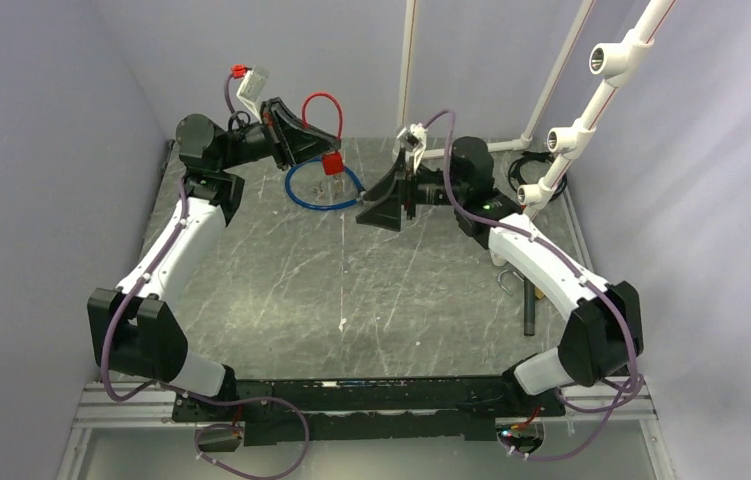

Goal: Lock with the key
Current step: Remove the key from the lock.

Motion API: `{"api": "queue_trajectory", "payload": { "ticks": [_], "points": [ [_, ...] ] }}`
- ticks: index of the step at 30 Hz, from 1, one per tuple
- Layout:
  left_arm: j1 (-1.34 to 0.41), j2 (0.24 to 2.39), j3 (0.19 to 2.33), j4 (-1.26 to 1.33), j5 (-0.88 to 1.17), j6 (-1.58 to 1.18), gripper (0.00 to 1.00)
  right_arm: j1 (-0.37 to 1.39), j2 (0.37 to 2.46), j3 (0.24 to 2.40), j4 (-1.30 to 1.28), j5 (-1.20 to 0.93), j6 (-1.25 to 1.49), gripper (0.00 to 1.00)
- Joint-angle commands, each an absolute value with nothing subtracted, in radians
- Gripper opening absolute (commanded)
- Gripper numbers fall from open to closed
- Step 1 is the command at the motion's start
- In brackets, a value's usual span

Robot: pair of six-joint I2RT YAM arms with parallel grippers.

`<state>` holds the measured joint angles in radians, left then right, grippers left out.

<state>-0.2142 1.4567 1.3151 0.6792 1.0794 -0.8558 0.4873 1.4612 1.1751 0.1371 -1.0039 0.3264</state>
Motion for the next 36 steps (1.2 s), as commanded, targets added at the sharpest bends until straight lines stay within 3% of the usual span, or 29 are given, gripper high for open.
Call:
{"api": "queue_trajectory", "payload": {
  "ticks": [1,10,13,17,22,36],
  "points": [
    [-0.229,1.467,1.333,0.746,1.21,-0.942,0.0,0.49,1.393,1.26,0.108,-0.903,0.351,0.88],
    [-0.296,1.468,1.3,0.723,1.229,-0.941,0.0,0.49,1.452,1.306,0.289,-1.021,0.522,0.91],
    [-0.308,1.474,1.303,0.725,1.227,-0.942,0.0,0.496,1.464,1.271,0.424,-1.014,0.62,0.83],
    [-0.314,1.483,1.314,0.719,1.224,-0.936,0.0,0.51,1.478,1.26,0.481,-1.012,0.667,0.65],
    [-0.319,1.489,1.314,0.707,1.212,-0.926,0.0,0.518,1.486,1.245,0.53,-1.011,0.698,0.53],
    [-0.324,1.504,1.338,0.634,1.182,-0.884,0.0,0.532,1.489,1.233,0.507,-1.02,0.663,0.42]
  ]
}}
